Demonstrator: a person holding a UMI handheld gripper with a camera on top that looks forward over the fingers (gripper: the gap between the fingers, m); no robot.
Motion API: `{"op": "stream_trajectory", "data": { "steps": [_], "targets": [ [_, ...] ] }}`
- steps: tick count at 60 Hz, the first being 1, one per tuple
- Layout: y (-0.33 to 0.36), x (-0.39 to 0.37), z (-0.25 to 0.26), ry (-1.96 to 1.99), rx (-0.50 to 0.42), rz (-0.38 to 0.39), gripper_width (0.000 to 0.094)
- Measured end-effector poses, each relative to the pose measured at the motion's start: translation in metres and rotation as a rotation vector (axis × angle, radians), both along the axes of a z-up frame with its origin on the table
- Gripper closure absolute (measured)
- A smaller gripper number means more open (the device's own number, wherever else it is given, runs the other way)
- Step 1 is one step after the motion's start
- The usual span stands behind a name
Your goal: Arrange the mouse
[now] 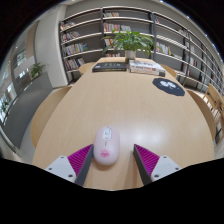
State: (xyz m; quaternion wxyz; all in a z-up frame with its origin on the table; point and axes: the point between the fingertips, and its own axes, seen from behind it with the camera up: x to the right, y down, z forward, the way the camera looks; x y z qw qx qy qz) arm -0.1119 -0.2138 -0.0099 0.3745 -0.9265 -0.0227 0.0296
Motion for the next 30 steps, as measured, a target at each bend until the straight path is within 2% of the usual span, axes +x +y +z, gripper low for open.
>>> {"op": "stream_trajectory", "data": {
  "steps": [4,5,8,11,14,21,30],
  "targets": [
    [0.009,-0.004,-0.003,-0.021,-0.005,0.008,0.0194],
    [-0.002,0.005,0.011,-0.026,-0.011,0.014,0.0222],
    [0.017,-0.009,-0.002,-0.039,-0.010,0.020,0.0294],
    [0.019,-0.015,-0.002,-0.036,-0.017,0.026,0.0434],
    [0.019,-0.015,-0.003,-0.035,-0.029,0.018,0.0461],
    [0.017,-0.017,-0.004,-0.036,-0.055,-0.001,0.0607],
    [0.020,-0.017,-0.004,-0.048,-0.081,0.025,0.0630]
  ]
}}
